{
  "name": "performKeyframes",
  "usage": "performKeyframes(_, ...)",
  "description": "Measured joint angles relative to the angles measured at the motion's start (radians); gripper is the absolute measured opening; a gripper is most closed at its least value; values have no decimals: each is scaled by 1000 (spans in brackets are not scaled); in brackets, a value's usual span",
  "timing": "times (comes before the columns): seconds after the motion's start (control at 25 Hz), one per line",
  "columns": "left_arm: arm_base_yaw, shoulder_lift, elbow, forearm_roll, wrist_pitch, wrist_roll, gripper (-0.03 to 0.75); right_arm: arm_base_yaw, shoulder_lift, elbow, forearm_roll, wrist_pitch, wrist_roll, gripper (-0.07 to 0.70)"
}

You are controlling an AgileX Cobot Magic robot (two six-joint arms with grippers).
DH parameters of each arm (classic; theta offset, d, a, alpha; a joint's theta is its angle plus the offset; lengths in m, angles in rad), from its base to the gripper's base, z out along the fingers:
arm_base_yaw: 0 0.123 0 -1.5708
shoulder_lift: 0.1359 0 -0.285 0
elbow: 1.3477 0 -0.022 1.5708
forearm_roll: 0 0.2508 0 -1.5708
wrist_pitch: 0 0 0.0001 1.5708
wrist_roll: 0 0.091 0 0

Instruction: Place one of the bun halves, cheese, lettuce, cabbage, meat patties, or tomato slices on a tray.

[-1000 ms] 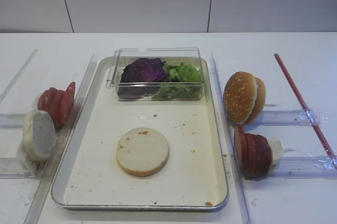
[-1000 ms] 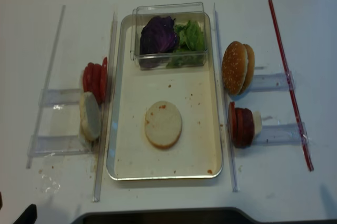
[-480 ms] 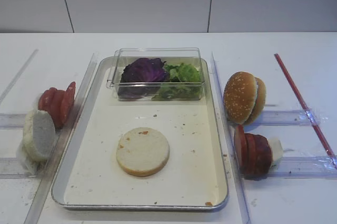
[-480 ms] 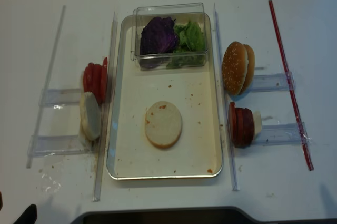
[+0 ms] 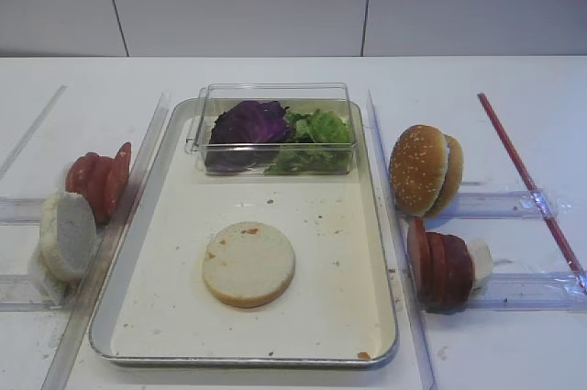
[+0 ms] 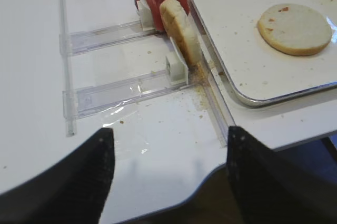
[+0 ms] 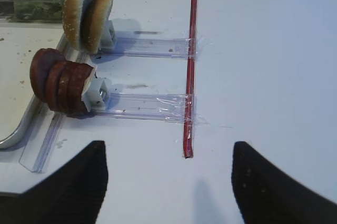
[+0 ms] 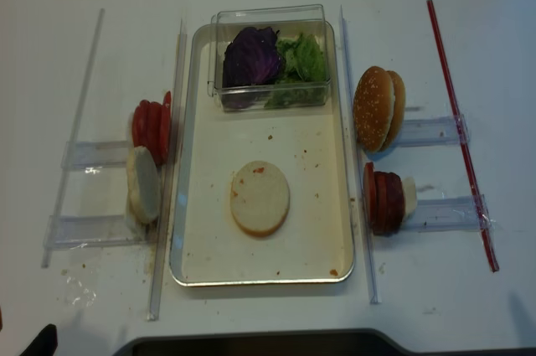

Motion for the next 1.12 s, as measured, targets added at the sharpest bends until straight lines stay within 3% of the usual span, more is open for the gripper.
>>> performKeyframes(0.68,6,0,0,44,0,-45,421,0,0,0,0,0,0,514)
performKeyframes(0.96,147,0,0,44,0,-45,421,0,0,0,0,0,0,514)
performKeyframes(1.12,191,0,0,44,0,-45,421,0,0,0,0,0,0,514)
